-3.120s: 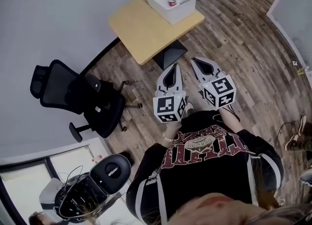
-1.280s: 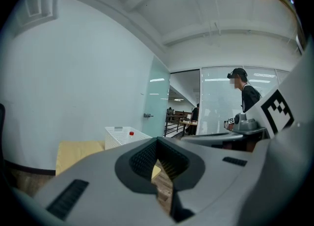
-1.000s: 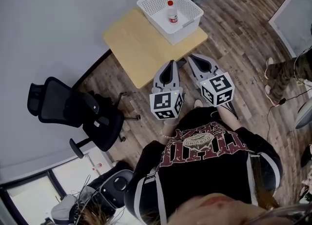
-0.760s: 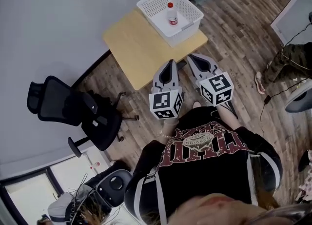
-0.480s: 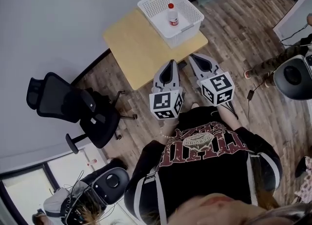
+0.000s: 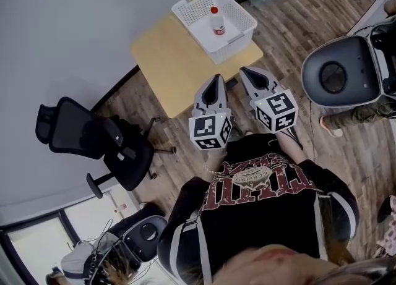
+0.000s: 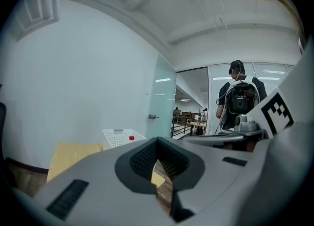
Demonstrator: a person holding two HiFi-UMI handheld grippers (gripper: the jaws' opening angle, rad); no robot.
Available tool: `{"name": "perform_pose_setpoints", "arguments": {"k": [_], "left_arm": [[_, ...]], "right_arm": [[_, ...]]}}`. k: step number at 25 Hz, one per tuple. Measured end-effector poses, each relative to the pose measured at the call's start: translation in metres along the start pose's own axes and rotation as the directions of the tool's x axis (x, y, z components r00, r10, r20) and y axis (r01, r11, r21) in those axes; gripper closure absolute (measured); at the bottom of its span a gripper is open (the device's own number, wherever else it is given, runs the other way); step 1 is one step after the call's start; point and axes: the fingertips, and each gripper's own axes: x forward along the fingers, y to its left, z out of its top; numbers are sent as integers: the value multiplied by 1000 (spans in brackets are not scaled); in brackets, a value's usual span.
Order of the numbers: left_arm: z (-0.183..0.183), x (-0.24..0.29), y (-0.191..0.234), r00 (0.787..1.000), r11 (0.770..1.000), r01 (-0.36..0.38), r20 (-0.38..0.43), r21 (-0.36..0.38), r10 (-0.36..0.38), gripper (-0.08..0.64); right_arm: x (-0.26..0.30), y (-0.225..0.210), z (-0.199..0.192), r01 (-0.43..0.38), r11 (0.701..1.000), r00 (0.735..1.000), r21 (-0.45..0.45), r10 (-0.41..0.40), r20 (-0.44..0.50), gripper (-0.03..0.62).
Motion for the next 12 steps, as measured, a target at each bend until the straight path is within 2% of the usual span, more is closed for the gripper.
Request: {"name": "perform_pose_setpoints", "arguments": {"k": [12], "left_arm": [[3, 26, 21, 1000, 1000, 27, -16, -6, -27, 512]], "right_arm": [[27, -13, 2, 33, 999, 999, 10, -33, -9, 574]]}}
